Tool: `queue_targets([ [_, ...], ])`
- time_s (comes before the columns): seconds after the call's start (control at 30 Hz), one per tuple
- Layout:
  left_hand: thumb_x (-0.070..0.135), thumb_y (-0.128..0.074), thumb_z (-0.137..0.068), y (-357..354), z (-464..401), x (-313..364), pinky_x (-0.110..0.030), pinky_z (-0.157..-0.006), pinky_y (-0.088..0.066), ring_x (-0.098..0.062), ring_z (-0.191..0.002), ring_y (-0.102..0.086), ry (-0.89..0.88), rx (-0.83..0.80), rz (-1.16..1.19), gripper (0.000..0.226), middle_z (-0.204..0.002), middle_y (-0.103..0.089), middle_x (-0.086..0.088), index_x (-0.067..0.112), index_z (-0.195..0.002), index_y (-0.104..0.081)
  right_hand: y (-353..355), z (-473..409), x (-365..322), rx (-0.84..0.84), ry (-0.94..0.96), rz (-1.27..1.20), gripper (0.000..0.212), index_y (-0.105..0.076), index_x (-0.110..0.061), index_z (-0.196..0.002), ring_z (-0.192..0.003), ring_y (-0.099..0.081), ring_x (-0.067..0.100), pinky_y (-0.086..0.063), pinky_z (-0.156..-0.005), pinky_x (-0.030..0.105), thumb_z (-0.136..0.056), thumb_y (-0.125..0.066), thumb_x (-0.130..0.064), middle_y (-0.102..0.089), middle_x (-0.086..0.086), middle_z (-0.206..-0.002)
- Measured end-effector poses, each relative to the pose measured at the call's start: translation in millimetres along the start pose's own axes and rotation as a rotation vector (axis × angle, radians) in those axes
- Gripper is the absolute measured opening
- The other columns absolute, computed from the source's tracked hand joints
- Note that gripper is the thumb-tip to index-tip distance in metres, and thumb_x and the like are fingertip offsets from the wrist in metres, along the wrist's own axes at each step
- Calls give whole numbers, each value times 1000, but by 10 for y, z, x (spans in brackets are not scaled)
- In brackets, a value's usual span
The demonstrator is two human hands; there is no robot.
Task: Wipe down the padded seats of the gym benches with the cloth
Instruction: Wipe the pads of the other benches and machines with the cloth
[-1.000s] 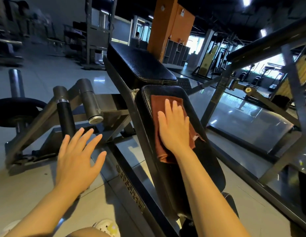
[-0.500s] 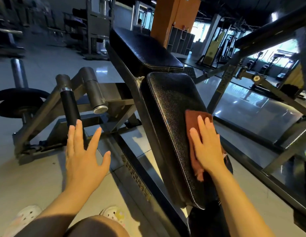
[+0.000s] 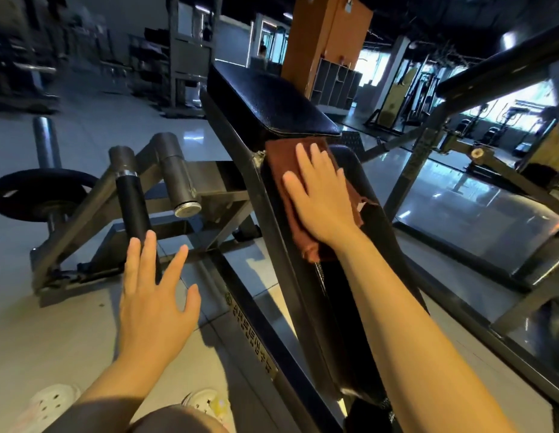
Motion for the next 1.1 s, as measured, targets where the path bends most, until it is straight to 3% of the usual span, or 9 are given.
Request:
queue_targets([
  [0.07, 22, -69, -85, 18, 6, 28, -61, -108, -27, -14, -148, 12, -47, 15, -20, 60, -161, -14, -12, 14, -141, -49, -43, 380, -148, -17, 134, 16, 61, -7, -29, -156, -150, 8, 14, 14, -118, 37, -103, -30, -49, 3, -2, -164],
  [0.13, 35, -52, -86, 41, 17, 51, -57, -115, -15, -25, -150, 3, -108, 15, -77, 60, -160, -17, -14, 14, -142, -49, -66, 781, -162, -5, 195, 61, 63, -8, -31, -156, -150, 12, 12, 21, -115, 29, -102, -37, -47, 4, -3, -164],
  [0.23, 45, -35, -85, 63, 23, 118, -47, -118, 7, -33, -149, -5, -231, -44, -203, 65, -158, -22, -14, 17, -142, -48, -140, 1342, 45, -13, 110, 102, 75, -6, -31, -156, -150, 11, 11, 16, -117, 31, -96, -48, -45, 5, -5, -164],
  [0.33, 46, -34, -86, 72, 8, 195, -50, -118, 4, -34, -146, -17, -315, -73, -259, 64, -153, -34, -16, 16, -138, -54, -209, 1793, 246, 60, -75, 175, 79, -7, -30, -156, -149, 2, 14, 0, -116, 41, -91, -48, -50, -5, -2, -163],
  [0.4, 46, -35, -86, 81, -6, 208, -49, -118, 2, -33, -145, -21, -301, -80, -251, 63, -151, -38, -17, 15, -136, -56, -248, 1873, 256, 99, -142, 216, 87, -9, -27, -156, -147, -8, 19, -7, -113, 47, -87, -57, -50, -16, 4, -161],
  [0.5, 47, -36, -86, 70, -12, 207, -47, -118, 3, -33, -144, -24, -301, -99, -260, 61, -149, -41, -17, 15, -135, -57, -278, 1655, 118, 151, -156, 225, 100, -17, -17, -154, -146, -19, 31, -11, -113, 50, -77, -79, -33, -26, 12, -158],
  [0.63, 48, -36, -87, 69, -24, 206, -54, -117, -4, -33, -144, -24, -309, -103, -287, 60, -150, -40, -14, 18, -136, -55, -272, 1154, -180, 213, -99, 251, 99, -24, -8, -153, -144, -26, 38, -17, -116, 50, -74, -82, -25, -30, 18, -155],
  [0.9, 45, -35, -88, 95, -62, 182, -51, -116, -4, -30, -143, -26, -295, -118, -262, 58, -149, -42, -14, 19, -135, -56, -208, -87, -530, 195, -73, 277, 92, -8, -15, -157, -149, -11, 32, -10, -121, 48, -89, -68, -32, -14, 12, -162],
  [1.1, 44, -35, -87, 105, -66, 183, -53, -114, -8, -31, -141, -29, -290, -127, -262, 59, -146, -45, -15, 16, -133, -58, -227, 734, -309, 220, -61, 315, 94, -17, -17, -155, -147, -21, 31, -14, -118, 46, -82, -75, -30, -21, 10, -160],
])
Point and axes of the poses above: each hand's wrist, its own z-axis away from the middle knuckle, its own y-axis out of the back of the hand, x = y × z, the point moved 5 cm from there along -z, towards the middle knuckle
